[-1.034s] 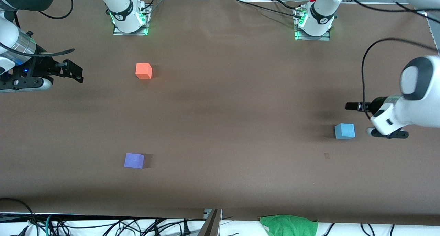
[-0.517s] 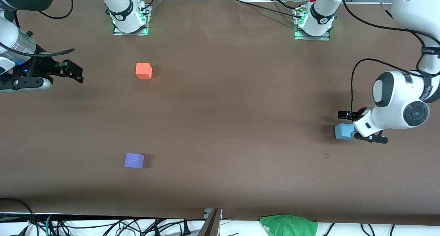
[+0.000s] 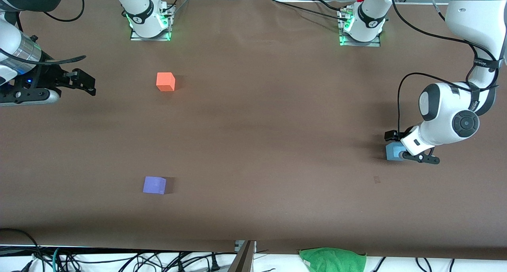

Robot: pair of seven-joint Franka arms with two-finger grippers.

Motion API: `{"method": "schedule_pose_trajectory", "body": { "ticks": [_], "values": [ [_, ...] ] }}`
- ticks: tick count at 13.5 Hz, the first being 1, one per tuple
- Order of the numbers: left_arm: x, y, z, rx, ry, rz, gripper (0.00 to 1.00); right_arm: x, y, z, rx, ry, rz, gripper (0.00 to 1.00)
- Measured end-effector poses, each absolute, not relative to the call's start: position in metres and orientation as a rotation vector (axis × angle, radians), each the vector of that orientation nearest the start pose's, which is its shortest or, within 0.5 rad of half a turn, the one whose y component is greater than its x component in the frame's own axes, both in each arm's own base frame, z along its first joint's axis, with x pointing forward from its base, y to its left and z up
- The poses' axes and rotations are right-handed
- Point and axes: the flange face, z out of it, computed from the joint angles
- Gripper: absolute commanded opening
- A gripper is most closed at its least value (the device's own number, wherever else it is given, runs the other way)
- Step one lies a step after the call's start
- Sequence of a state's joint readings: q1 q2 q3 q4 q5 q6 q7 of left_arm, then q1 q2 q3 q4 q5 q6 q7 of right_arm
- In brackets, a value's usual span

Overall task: Place blue block between orange and purple blocks
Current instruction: 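Reach the left gripper down over the light-blue cube, then close the left gripper on the light-blue cube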

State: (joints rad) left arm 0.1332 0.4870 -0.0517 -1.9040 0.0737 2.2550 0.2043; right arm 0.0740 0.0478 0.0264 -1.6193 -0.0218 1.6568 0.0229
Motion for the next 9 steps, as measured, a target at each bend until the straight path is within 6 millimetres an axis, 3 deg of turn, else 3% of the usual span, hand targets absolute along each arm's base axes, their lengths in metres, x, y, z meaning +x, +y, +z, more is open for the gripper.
{"method": "schedule_pose_trajectory", "body": {
  "ticks": [9],
  "values": [
    [0.616,0.065,0.209,-3.117,0.29,0.166,1.0,0.573,0.058,0.583,-3.159,-0.132,-0.005,1.0]
  ]
}}
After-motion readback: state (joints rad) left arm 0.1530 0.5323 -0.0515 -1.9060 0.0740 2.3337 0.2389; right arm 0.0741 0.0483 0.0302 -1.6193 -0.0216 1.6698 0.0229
